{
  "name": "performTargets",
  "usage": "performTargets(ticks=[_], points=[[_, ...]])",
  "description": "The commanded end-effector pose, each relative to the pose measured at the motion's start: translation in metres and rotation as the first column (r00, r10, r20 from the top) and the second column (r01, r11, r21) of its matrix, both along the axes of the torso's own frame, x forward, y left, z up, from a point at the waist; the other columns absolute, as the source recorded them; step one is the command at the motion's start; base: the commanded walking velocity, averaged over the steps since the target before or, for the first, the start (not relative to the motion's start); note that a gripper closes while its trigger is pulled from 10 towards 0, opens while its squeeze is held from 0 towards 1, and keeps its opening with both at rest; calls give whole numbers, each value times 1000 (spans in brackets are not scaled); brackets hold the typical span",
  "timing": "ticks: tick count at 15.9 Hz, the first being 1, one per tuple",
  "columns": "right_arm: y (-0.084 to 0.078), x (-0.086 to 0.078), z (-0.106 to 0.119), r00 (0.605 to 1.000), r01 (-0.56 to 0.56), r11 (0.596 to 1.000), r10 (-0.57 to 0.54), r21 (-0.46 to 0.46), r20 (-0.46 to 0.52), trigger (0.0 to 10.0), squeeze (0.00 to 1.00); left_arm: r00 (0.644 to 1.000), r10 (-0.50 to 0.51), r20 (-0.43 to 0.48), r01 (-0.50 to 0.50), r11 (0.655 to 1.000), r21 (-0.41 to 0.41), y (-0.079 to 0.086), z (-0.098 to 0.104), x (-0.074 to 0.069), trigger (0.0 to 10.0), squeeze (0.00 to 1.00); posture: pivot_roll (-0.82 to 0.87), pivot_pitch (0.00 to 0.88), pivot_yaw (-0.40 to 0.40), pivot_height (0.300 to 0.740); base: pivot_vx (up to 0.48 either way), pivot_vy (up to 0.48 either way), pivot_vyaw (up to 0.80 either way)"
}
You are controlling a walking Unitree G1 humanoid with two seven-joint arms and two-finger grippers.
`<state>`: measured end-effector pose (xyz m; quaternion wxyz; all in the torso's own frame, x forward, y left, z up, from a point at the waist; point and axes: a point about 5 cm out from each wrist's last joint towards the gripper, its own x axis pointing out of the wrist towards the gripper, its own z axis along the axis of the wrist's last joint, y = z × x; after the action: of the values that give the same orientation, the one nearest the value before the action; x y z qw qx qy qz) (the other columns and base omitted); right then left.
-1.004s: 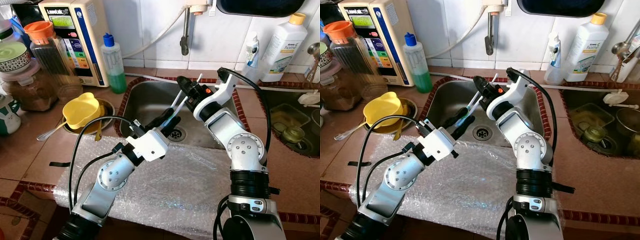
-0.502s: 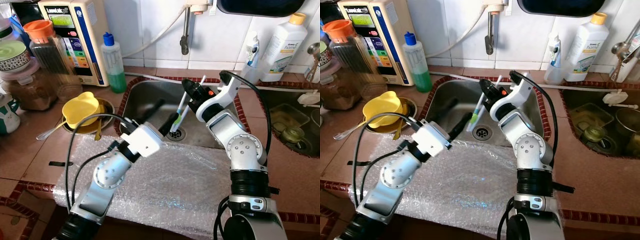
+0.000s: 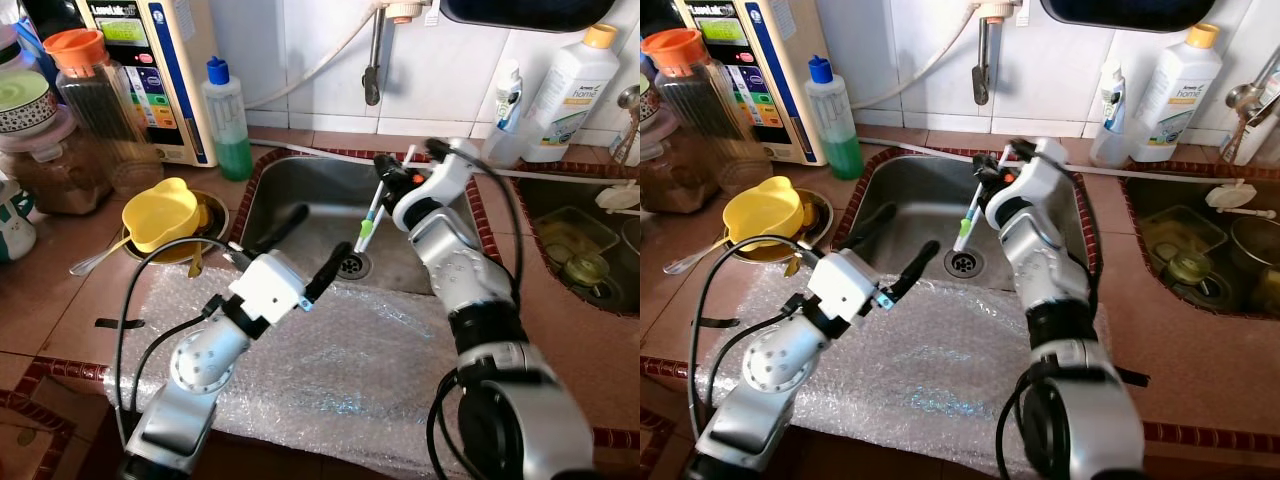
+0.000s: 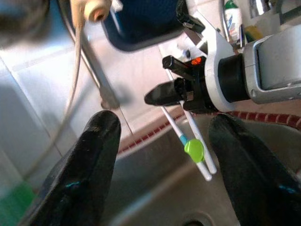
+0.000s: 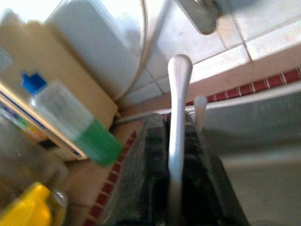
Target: Kitchen organization
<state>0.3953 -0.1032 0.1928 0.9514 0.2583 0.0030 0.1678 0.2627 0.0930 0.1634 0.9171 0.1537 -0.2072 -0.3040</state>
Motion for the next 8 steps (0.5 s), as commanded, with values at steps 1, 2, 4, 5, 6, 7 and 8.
performTargets(ticks=[1,2,4,5,6,7,8], points=[[9,3,0,998,-36,990,43,-134,46,3843,0,998,21,-67,-22,1000,-22,8,-3,-1,10000,1000,125,84,17,740,0,0,0],[11,3,-4,996,-42,972,58,-229,63,4902,0,995,25,-94,-28,999,-30,11,-5,-2,10000,1000,144,88,17,740,0,0,0],[13,2,-18,988,-42,841,114,-539,102,10000,0,992,33,-121,-35,999,-15,16,-7,-5,10000,1000,165,90,20,740,0,0,0],[12,0,-25,985,-30,763,130,-646,109,10000,0,989,40,-140,-42,999,-18,18,-8,-7,10000,1000,172,90,21,740,0,0,0],[6,-1,-36,984,-26,662,149,-749,98,10000,0,985,41,-167,-44,999,-14,20,-10,-11,10000,1000,181,91,23,740,0,0,0],[3,-2,-40,984,-14,616,147,-787,98,10000,0,984,38,-175,-40,999,-11,21,-11,-13,10000,1000,184,91,23,740,0,0,0],[0,-3,-44,983,-14,575,159,-818,95,10000,0,981,33,-191,-35,999,-7,22,-12,-15,10000,1000,185,91,25,740,0,0,0]])
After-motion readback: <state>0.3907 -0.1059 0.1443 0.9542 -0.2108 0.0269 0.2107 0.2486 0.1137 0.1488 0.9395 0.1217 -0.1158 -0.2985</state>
